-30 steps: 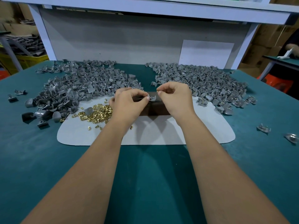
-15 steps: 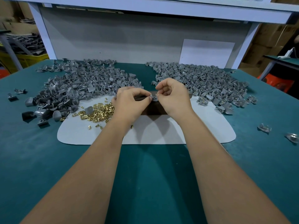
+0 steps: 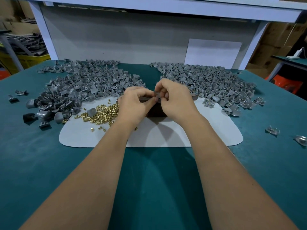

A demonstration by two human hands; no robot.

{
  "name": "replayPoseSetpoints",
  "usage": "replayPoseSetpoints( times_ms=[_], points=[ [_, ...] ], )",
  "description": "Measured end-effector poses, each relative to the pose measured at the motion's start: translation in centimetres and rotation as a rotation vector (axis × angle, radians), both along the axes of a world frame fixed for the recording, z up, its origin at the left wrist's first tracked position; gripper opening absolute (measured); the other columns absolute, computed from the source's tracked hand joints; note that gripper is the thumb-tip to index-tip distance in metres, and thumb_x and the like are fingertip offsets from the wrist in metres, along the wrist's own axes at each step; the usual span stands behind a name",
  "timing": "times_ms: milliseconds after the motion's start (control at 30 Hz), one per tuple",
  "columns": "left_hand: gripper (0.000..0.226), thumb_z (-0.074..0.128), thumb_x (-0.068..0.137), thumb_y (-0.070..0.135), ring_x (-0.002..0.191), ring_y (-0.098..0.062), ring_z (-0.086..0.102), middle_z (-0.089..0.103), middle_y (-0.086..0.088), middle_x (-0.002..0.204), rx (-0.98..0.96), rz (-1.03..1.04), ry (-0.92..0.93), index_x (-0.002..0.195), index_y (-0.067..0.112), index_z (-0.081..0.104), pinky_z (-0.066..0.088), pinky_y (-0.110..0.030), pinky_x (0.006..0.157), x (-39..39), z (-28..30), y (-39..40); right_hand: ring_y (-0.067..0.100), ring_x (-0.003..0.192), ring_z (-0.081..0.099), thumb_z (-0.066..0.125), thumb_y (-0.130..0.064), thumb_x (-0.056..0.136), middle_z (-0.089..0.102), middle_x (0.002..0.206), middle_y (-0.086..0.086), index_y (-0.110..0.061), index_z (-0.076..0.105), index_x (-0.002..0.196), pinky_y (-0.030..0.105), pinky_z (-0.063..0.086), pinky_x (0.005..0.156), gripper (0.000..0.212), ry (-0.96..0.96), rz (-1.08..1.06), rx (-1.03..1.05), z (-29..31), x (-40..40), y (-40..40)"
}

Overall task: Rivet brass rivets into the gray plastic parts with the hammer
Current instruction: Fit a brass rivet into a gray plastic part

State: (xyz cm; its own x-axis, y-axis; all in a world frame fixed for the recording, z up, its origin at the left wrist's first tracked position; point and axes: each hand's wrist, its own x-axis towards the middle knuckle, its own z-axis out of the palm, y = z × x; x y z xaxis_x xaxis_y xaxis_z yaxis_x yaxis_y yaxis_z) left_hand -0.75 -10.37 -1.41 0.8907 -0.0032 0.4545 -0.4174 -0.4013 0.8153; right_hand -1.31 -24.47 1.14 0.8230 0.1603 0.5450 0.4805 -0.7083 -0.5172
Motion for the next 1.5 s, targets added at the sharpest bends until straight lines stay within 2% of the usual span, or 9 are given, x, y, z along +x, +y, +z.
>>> replayPoseSetpoints(
  times_ms=[233, 433, 667, 833, 933, 1067, 1233, 1367, 1500],
  points=[
    [0.009, 0.077, 0.084, 0.019, 0.105, -0.025, 0.064, 0.069, -0.009, 0.105, -0.035, 0.009, 0.024, 0.092, 0.016, 0.078, 0.048, -0.045, 0.099, 0.0, -0.1, -0.1, 0.005, 0.063, 0.048, 0.054, 0.007, 0.078, 0.059, 0.070, -0.009, -0.024, 0.062, 0.099, 0.026, 0.048, 0.071, 0.038, 0.065, -0.011, 0.156, -0.3, 0.0, -0.4],
    [0.010, 0.077, 0.084, 0.021, 0.118, -0.023, 0.058, 0.065, -0.008, 0.114, -0.016, 0.024, 0.003, 0.091, 0.027, 0.076, 0.039, -0.050, 0.108, -0.3, 0.2, -0.2, 0.011, 0.068, 0.050, 0.056, 0.009, 0.077, 0.062, 0.073, -0.005, -0.022, 0.063, 0.106, 0.026, 0.047, 0.074, 0.043, 0.072, -0.004, 0.152, 0.1, -0.2, -0.3],
    [0.015, 0.077, 0.083, 0.018, 0.128, -0.014, 0.046, 0.052, 0.003, 0.113, 0.018, 0.080, -0.048, 0.096, 0.026, 0.075, 0.028, -0.049, 0.114, -0.8, 0.5, -0.6, 0.016, 0.071, 0.050, 0.049, 0.011, 0.076, 0.057, 0.075, -0.003, -0.024, 0.057, 0.110, 0.037, 0.049, 0.074, 0.049, 0.013, -0.005, -0.054, 0.7, -0.6, -0.3],
    [0.013, 0.077, 0.082, 0.015, 0.124, -0.015, 0.050, 0.044, 0.027, 0.098, 0.039, 0.129, -0.069, 0.093, 0.024, 0.076, 0.031, -0.048, 0.113, -0.8, 0.6, -1.1, 0.023, 0.072, 0.053, 0.050, 0.009, 0.074, 0.055, 0.073, -0.002, -0.022, 0.053, 0.110, 0.040, 0.051, 0.068, 0.048, -0.019, -0.003, -0.132, 1.2, -0.8, 0.0],
    [0.014, 0.076, 0.083, 0.015, 0.120, -0.017, 0.053, 0.048, 0.026, 0.096, 0.031, 0.125, -0.073, 0.090, 0.027, 0.075, 0.034, -0.049, 0.110, -0.9, 0.5, -1.2, 0.022, 0.073, 0.055, 0.050, 0.008, 0.074, 0.058, 0.074, -0.002, -0.023, 0.051, 0.114, 0.038, 0.052, 0.068, 0.050, -0.001, -0.025, -0.144, 1.1, -0.5, 0.1],
    [0.007, 0.073, 0.086, 0.018, 0.113, -0.024, 0.059, 0.069, -0.002, 0.104, 0.052, 0.082, -0.016, 0.092, 0.018, 0.077, 0.042, -0.052, 0.104, -0.5, 0.5, -1.0, 0.004, 0.069, 0.054, 0.055, 0.007, 0.080, 0.062, 0.073, -0.008, -0.021, 0.051, 0.124, 0.023, 0.045, 0.072, 0.052, 0.133, -0.070, 0.106, 0.4, 0.3, -0.1],
    [0.007, 0.071, 0.088, 0.014, 0.092, -0.016, 0.070, 0.075, -0.002, 0.091, -0.075, 0.060, 0.070, 0.090, 0.016, 0.077, 0.053, -0.042, 0.095, -0.9, 0.7, -1.0, 0.003, 0.075, 0.058, 0.053, 0.008, 0.086, 0.069, 0.080, 0.001, -0.013, 0.056, 0.124, 0.006, 0.043, 0.076, 0.044, 0.191, -0.023, 0.313, 0.0, -0.1, -0.3],
    [0.008, 0.068, 0.091, 0.017, 0.087, -0.012, 0.070, 0.075, 0.001, 0.088, -0.206, 0.030, 0.134, 0.089, 0.022, 0.074, 0.056, -0.040, 0.093, -1.2, 0.8, -0.7, 0.017, 0.089, 0.062, 0.044, 0.006, 0.092, 0.069, 0.093, 0.006, -0.012, 0.062, 0.114, 0.035, 0.051, 0.092, 0.033, 0.236, -0.013, 0.429, 0.4, -0.5, -0.4],
    [0.008, 0.069, 0.091, 0.017, 0.090, -0.014, 0.071, 0.075, 0.001, 0.089, -0.243, 0.021, 0.148, 0.088, 0.023, 0.074, 0.056, -0.039, 0.092, -1.3, 1.0, -0.6, 0.010, 0.085, 0.059, 0.055, -0.010, 0.092, 0.068, 0.089, -0.004, -0.016, 0.071, 0.091, 0.026, 0.047, 0.082, 0.018, 0.230, -0.073, 0.387, 0.4, -0.6, -0.6]
  ],
)
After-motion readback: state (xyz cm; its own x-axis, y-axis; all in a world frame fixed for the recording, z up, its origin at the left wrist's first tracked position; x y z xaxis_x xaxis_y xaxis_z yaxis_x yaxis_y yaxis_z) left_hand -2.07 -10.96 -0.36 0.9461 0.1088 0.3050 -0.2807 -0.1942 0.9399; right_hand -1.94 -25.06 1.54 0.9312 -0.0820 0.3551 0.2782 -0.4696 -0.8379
